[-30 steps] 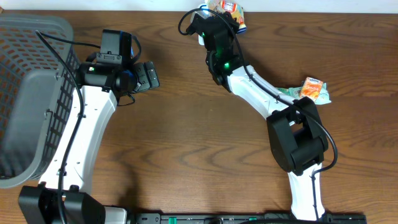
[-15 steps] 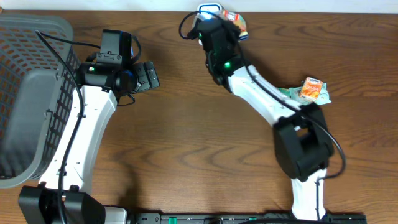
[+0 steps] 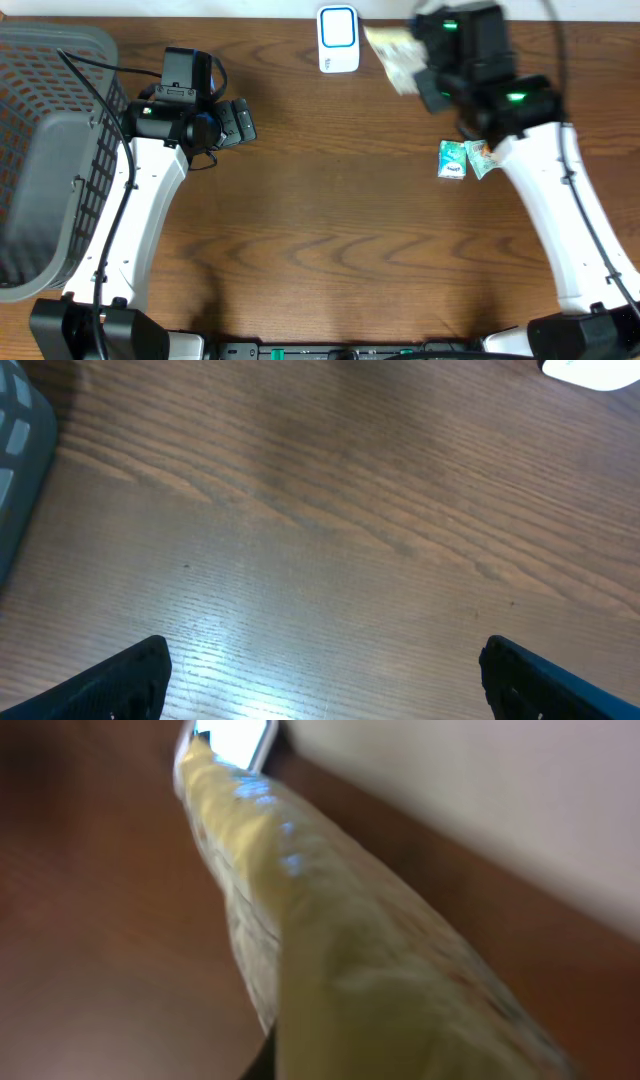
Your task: Scan the item barcode
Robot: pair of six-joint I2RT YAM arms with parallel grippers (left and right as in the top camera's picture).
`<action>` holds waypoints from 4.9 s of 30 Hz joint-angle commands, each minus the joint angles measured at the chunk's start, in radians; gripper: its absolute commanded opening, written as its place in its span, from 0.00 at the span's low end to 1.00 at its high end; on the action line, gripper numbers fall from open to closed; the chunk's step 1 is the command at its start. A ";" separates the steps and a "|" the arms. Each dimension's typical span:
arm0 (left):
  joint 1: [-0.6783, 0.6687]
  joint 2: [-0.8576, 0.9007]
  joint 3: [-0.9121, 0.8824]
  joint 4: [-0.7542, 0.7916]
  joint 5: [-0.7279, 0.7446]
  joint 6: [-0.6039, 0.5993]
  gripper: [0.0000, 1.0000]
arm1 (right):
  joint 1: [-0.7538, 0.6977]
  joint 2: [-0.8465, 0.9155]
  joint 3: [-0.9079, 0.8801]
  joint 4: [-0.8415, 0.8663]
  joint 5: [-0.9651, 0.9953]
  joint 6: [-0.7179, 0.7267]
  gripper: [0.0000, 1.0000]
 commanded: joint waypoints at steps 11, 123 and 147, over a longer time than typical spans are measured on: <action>0.005 0.008 0.002 -0.003 -0.013 0.001 0.98 | -0.357 0.050 -0.156 -0.280 -0.263 0.230 0.01; 0.005 0.008 0.002 -0.003 -0.013 0.002 0.98 | -0.180 -1.616 -1.686 0.846 -0.211 0.068 0.99; 0.011 -0.218 -0.123 0.127 -0.072 0.073 0.98 | -0.180 -1.616 -1.686 0.846 -0.211 0.068 0.99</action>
